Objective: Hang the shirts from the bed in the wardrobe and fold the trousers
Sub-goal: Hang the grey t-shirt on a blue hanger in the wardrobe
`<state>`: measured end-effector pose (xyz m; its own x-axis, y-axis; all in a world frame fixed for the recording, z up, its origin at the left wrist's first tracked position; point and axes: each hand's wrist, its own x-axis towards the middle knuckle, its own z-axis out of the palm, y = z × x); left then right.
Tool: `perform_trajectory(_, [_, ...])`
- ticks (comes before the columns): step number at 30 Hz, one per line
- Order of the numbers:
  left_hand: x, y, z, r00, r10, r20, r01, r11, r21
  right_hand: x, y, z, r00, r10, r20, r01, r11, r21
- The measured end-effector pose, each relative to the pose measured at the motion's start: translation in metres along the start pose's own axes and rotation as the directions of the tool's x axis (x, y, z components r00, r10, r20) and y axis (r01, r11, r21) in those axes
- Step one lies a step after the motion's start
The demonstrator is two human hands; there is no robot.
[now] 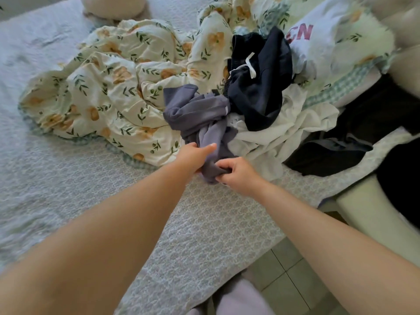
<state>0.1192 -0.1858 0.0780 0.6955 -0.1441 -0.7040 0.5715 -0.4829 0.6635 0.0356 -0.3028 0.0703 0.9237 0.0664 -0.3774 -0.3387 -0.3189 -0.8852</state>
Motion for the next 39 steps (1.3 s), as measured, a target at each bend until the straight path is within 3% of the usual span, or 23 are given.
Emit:
perform_trajectory(3, [-0.008,-0.005,0.000,0.998,0.051,0.029,-0.053,0.997,0.051,-0.010,-0.007,-0.005,0.980,0.130,0.149,-0.125,0.991,-0.044])
perform_trajectory(5, [-0.014,-0.010,-0.003,0.990,0.111,0.088,-0.118,0.990,0.077,-0.009,-0.014,-0.013,0.944,0.316,0.099,-0.318,0.948,0.008])
perform_trajectory(7, [-0.021,-0.015,-0.005,0.972,0.153,0.179,-0.170,0.982,0.086,-0.004,-0.013,-0.022,0.877,0.480,-0.022,-0.463,0.856,0.230])
perform_trajectory(9, [-0.028,-0.020,-0.006,0.945,0.165,0.283,-0.191,0.979,0.066,0.001,-0.012,-0.026,0.825,0.555,-0.102,-0.467,0.773,0.429])
perform_trajectory(11, [-0.034,-0.025,-0.007,0.903,0.162,0.397,-0.224,0.968,0.114,0.007,-0.013,-0.024,0.800,0.594,-0.081,-0.443,0.677,0.588])
perform_trajectory(12, [-0.036,-0.026,-0.007,0.883,0.155,0.444,-0.255,0.951,0.176,0.010,-0.011,-0.019,0.785,0.613,-0.086,-0.438,0.648,0.623])
perform_trajectory(14, [-0.040,-0.030,-0.010,0.857,0.137,0.496,-0.311,0.906,0.288,0.014,-0.009,-0.012,0.742,0.641,-0.195,-0.460,0.700,0.546])
perform_trajectory(17, [-0.041,-0.035,-0.019,0.868,0.117,0.483,-0.270,0.927,0.260,0.014,-0.004,-0.008,0.782,0.532,-0.325,-0.366,0.813,0.453])
perform_trajectory(19, [-0.042,-0.036,-0.022,0.909,0.063,0.413,-0.108,0.991,0.084,0.012,-0.002,-0.008,0.804,0.481,-0.348,-0.305,0.838,0.453])
perform_trajectory(21, [-0.041,-0.034,-0.019,0.973,-0.048,0.226,0.072,0.992,-0.100,0.010,-0.007,-0.006,0.829,0.429,-0.359,-0.267,0.867,0.420])
perform_trajectory(24, [-0.032,-0.032,-0.013,0.992,-0.099,-0.079,0.083,0.979,-0.186,0.005,-0.015,-0.002,0.878,0.319,-0.358,-0.174,0.908,0.381])
perform_trajectory(25, [-0.032,-0.029,-0.011,0.989,-0.119,-0.085,0.096,0.967,-0.237,0.002,-0.018,0.000,0.893,0.281,-0.351,-0.133,0.911,0.390])
perform_trajectory(28, [-0.033,-0.015,-0.001,0.951,-0.259,0.167,0.308,0.817,-0.489,-0.012,-0.023,0.004,0.933,0.190,-0.304,-0.040,0.897,0.440])
perform_trajectory(30, [-0.031,-0.008,0.002,0.949,-0.280,0.143,0.313,0.807,-0.501,-0.022,-0.023,0.006,0.953,0.139,-0.268,-0.016,0.909,0.417])
perform_trajectory(32, [-0.025,-0.008,0.004,0.972,-0.234,-0.019,0.207,0.892,-0.403,-0.032,-0.019,0.004,0.971,0.121,-0.208,-0.040,0.933,0.357])
perform_trajectory(35, [-0.026,-0.015,0.000,0.985,0.069,-0.158,-0.076,0.996,-0.038,-0.045,-0.012,-0.004,0.977,0.145,-0.157,-0.127,0.985,0.117])
perform_trajectory(37, [-0.033,-0.023,-0.006,0.937,0.294,-0.190,-0.246,0.939,0.242,-0.048,-0.009,-0.011,0.968,0.142,-0.207,-0.173,0.974,-0.143])
perform_trajectory(39, [-0.041,-0.031,-0.012,0.849,0.495,-0.182,-0.352,0.789,0.504,-0.044,-0.010,-0.017,0.959,0.080,-0.272,-0.183,0.907,-0.380])
